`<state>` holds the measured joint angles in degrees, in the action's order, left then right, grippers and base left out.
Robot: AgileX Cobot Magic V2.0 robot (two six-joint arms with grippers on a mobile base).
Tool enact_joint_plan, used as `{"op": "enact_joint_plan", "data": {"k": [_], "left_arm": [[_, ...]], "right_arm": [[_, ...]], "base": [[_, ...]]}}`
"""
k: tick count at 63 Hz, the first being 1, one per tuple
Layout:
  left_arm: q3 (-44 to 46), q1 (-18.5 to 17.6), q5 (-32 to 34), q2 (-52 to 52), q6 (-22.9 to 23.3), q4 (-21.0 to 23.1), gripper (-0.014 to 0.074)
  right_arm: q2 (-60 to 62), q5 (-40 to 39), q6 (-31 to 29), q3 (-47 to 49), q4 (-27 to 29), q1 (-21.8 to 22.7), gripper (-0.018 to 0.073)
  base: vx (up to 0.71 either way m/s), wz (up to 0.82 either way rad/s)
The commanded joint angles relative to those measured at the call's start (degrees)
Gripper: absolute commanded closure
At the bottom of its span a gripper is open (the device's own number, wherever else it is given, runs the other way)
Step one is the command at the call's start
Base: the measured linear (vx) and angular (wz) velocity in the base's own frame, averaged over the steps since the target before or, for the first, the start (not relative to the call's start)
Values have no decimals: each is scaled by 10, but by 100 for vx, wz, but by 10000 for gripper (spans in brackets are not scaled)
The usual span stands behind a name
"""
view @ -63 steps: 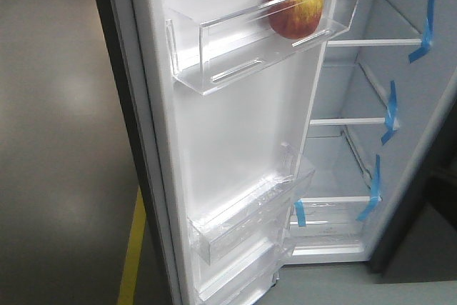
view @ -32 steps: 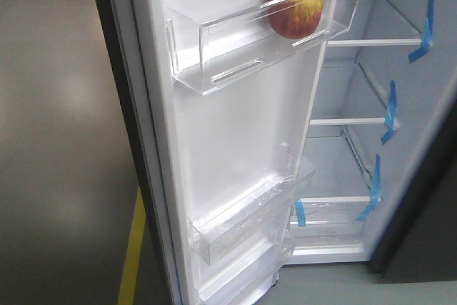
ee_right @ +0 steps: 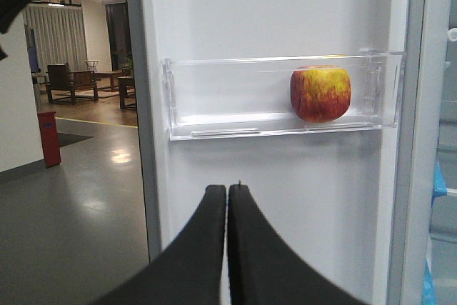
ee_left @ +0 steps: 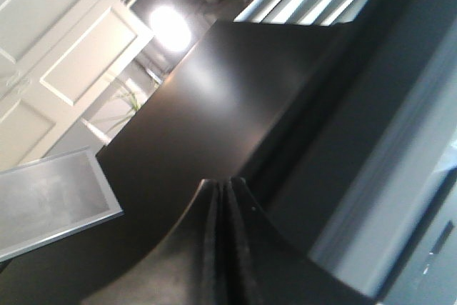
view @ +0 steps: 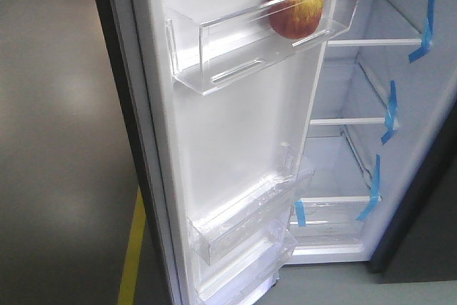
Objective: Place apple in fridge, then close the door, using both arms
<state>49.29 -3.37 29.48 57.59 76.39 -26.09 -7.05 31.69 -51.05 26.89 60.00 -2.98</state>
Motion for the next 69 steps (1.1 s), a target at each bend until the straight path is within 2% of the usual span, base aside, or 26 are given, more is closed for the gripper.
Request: {"op": "enact_joint_plan", "data": {"k": [1, 7, 17, 24, 33, 39, 56, 63, 69], "left_arm": [[75, 0, 42, 74, 40, -15, 559], [129, 0, 51, 141, 82, -43, 501], [209, 0, 100, 230, 198, -115, 342], [262, 0, 126, 277, 259, -161, 254], [318, 0, 171, 331, 350, -235, 226], [346, 0, 199, 360, 407, -266, 227], [368, -2, 299, 384, 470, -312, 227], [368, -17, 361, 384, 470, -313, 227], [368, -46, 391, 384, 470, -315, 227]], "right_arm": [[-7, -28, -1, 12, 16, 1, 563], [-7, -28, -1, 12, 16, 1, 563], [-7, -25, -1, 12, 16, 1, 563], [-7, -14, -1, 12, 16, 1, 561], [-7, 14, -1, 12, 6, 1, 552], [-7, 20, -1, 12, 6, 1, 549], [-9, 18, -3, 12, 6, 1, 542], [-9, 13, -3, 12, 6, 1, 532], [-9, 3, -3, 12, 6, 1, 525]], "base": [[0, 0], [0, 0], [0, 0], [0, 0], [0, 0], [0, 0], [0, 0], [0, 0], [0, 0]]}}
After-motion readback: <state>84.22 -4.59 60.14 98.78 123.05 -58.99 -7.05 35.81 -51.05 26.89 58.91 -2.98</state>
